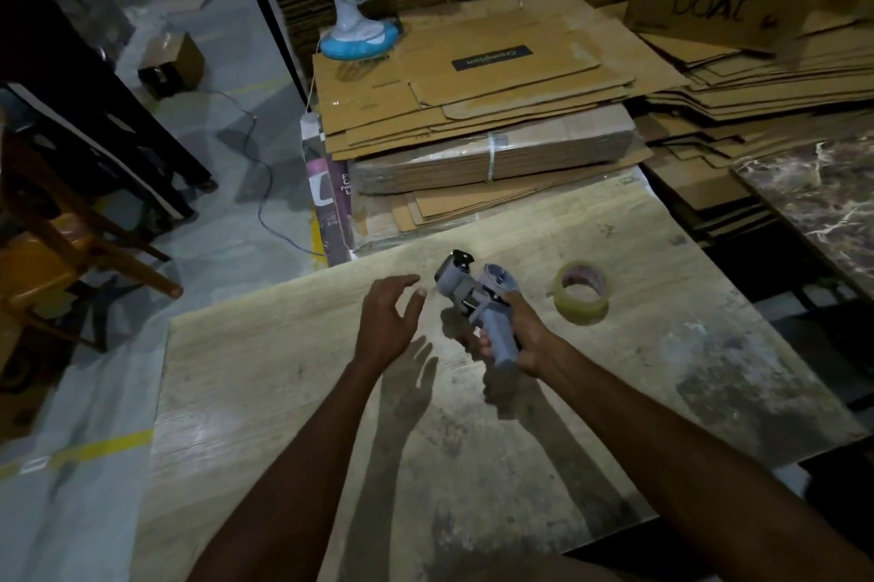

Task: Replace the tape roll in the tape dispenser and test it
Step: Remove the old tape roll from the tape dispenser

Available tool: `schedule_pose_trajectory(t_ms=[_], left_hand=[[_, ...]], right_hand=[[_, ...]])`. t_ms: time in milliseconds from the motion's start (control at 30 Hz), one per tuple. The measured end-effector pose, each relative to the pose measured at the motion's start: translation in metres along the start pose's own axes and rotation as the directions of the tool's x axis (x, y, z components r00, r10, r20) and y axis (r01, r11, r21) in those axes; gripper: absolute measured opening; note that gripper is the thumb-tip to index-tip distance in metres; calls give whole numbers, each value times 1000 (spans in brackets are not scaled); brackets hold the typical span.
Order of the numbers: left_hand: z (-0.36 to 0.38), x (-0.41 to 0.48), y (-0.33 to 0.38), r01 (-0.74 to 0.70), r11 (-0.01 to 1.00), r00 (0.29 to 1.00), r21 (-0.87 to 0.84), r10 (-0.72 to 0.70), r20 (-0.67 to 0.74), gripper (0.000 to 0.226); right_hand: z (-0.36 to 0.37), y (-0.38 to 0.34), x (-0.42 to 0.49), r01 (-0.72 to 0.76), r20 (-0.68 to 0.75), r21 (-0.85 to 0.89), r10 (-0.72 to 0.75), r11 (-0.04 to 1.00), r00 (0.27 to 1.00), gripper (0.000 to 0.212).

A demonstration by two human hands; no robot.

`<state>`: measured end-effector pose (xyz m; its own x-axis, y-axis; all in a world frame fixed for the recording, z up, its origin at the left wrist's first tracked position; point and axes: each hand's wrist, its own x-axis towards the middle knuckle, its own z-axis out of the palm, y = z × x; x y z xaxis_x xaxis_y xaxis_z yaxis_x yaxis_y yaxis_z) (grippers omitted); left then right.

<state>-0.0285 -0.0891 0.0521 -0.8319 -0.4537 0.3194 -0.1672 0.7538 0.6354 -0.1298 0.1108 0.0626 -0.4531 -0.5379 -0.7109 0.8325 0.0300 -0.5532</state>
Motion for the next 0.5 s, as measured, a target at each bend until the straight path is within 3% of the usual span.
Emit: schedule_pose_trajectory(t_ms=[167,233,300,333,400,500], left_hand=[[-2,32,21,-175,985,979,-5,174,110,40],[-7,43,33,-199,979,976,-45,202,87,39],[-12,51,41,-199,976,978,-85,204,44,36],[-14,54,43,-190,977,981,-91,194,28,34],[-17,59,43,-174,981,985,-81,175,4,31],[-18,64,41,-140,988,989,-64,142,30,32]], right_hand=[[12,-27,-36,36,-3,-175,-37,984,999,41],[13,-28,-38,65,-6,-245,-68,967,998,46],[10,-24,-36,148,-77,-375,-190,915,979,60],[8,-22,-36,210,-115,-488,-301,847,947,66],[2,-18,-32,308,-100,-736,-547,603,831,72],[-13,-16,-25,276,12,-926,-710,257,704,67]])
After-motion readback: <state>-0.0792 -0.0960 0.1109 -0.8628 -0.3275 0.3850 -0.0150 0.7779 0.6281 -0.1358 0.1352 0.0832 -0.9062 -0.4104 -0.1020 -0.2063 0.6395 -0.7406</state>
